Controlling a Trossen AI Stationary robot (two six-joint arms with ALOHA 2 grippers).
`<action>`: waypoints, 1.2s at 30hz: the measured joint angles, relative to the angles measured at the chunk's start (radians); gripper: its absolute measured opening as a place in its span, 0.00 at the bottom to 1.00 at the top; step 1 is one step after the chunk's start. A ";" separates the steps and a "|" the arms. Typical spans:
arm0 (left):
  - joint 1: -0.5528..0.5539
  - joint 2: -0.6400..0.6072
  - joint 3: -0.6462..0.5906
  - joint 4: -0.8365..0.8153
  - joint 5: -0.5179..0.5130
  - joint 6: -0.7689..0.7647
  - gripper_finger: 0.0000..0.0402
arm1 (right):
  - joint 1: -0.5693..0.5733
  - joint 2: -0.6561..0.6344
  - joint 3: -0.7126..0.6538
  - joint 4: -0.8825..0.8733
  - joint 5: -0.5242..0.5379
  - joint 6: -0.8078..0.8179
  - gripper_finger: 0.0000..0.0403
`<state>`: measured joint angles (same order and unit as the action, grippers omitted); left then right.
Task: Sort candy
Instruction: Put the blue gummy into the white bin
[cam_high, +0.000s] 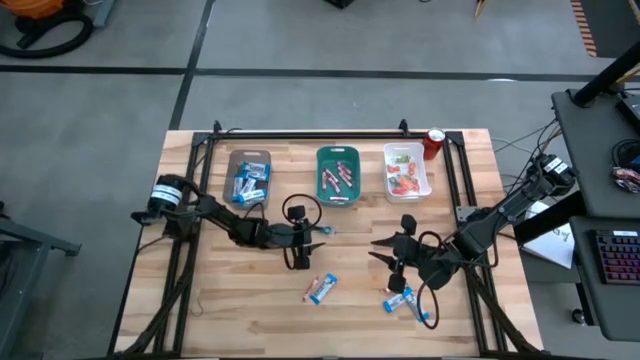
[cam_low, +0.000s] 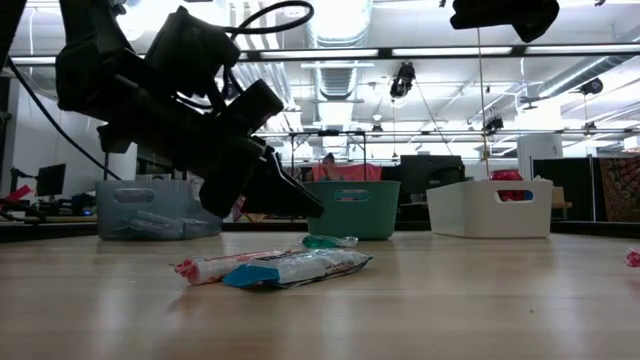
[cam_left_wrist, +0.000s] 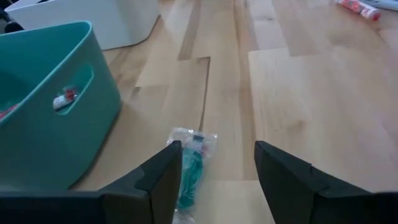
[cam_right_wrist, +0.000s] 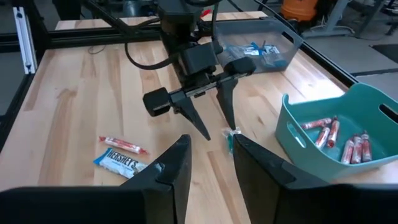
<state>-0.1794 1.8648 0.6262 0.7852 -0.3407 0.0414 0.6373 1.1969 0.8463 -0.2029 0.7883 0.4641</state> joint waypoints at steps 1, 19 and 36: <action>0.001 0.000 0.000 0.000 0.000 0.003 0.47 | 0.000 0.000 0.000 0.001 0.000 0.000 0.28; 0.023 0.137 0.013 0.058 -0.025 -0.029 0.52 | 0.000 0.000 -0.011 0.007 0.000 0.012 0.28; 0.006 0.120 0.010 0.076 0.072 -0.073 0.03 | -0.001 0.000 -0.071 0.073 0.000 0.036 0.27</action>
<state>-0.1735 1.9844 0.6364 0.8614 -0.2692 -0.0312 0.6365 1.1969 0.7749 -0.1295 0.7887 0.4999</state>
